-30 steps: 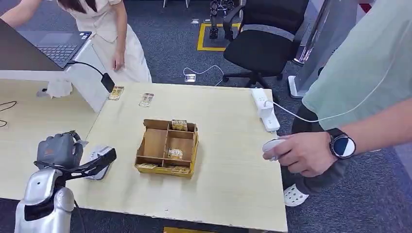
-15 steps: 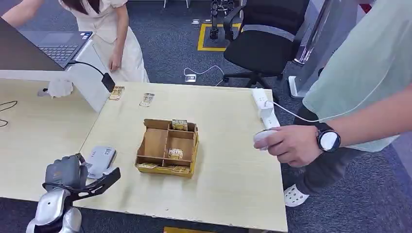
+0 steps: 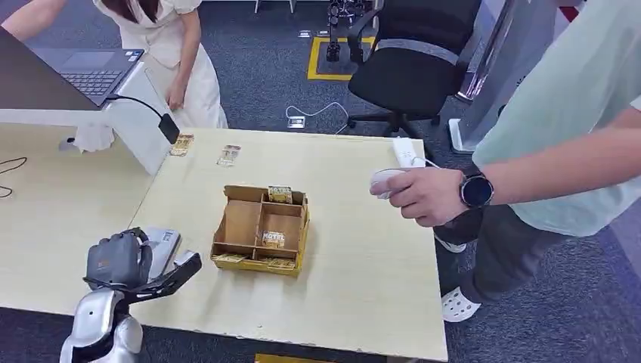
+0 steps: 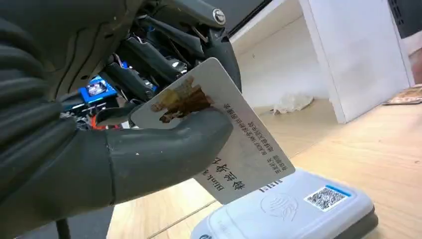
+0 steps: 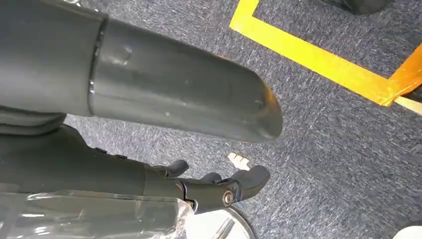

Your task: Pass the card to the sensor for recognition and then transmit it.

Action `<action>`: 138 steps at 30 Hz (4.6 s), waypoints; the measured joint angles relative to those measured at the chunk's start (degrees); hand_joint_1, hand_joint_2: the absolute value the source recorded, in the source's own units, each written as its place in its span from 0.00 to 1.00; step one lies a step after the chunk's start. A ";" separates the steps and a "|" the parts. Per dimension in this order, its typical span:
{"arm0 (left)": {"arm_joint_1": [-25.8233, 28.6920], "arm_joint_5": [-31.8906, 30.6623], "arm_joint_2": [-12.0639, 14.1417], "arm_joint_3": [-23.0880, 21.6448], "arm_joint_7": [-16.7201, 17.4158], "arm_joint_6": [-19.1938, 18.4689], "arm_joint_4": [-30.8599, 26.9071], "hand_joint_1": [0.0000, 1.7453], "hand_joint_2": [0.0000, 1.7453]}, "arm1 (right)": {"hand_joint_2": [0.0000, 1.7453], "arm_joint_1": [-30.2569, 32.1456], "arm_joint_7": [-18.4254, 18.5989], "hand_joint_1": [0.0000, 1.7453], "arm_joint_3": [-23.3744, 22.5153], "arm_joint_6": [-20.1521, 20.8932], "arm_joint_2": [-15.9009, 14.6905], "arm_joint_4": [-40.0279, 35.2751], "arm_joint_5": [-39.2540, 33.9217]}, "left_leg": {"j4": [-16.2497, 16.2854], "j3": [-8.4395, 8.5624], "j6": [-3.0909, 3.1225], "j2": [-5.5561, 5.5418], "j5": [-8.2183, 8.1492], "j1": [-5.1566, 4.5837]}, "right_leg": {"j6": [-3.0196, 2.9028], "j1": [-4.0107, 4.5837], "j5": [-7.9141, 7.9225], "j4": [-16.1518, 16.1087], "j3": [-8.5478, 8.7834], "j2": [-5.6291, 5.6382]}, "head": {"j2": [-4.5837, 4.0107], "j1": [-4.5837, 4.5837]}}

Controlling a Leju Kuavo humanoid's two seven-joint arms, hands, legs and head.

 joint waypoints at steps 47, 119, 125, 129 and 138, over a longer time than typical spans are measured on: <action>-2.08 -0.04 2.21 -4.59 9.53 5.38 12.37 1.00 1.00 | 0.00 -0.06 0.59 0.00 2.03 2.03 0.00 -2.10 -3.13 | 0.00 0.04 -0.03 0.00 0.03 0.00 | -0.01 0.00 0.01 0.02 0.00 0.02 | 0.00 0.00; -20.31 14.51 0.50 -2.36 -12.59 3.28 3.72 1.00 1.00 | 0.00 -0.89 -5.62 0.00 3.19 0.81 0.00 0.57 3.67 | -0.01 -0.16 -0.07 -0.13 0.35 0.00 | -0.07 -0.01 0.29 0.08 -0.13 -0.15 | 0.00 0.00; -21.62 14.75 0.53 -2.97 -12.59 2.80 3.72 1.00 1.00 | 0.00 -0.90 -5.70 0.00 3.19 0.81 0.00 0.57 3.67 | -0.01 -0.17 -0.06 -0.13 0.35 0.00 | -0.07 -0.01 0.29 0.08 -0.13 -0.16 | 0.00 0.00; -21.80 14.82 0.53 -3.06 -12.59 2.78 3.72 1.00 1.00 | 0.00 -0.90 -5.75 0.00 3.19 0.79 0.00 0.61 3.67 | -0.01 -0.16 -0.07 -0.12 0.35 0.00 | -0.07 -0.01 0.29 0.08 -0.13 -0.14 | 0.00 0.00; -21.95 16.46 0.53 -3.08 -12.63 2.16 3.72 0.00 1.00 | 0.00 -0.91 -5.75 0.00 3.19 0.81 0.00 0.63 3.56 | -0.01 -0.18 -0.06 -0.13 0.35 0.00 | -0.07 -0.01 0.29 0.07 -0.14 -0.15 | 0.00 0.00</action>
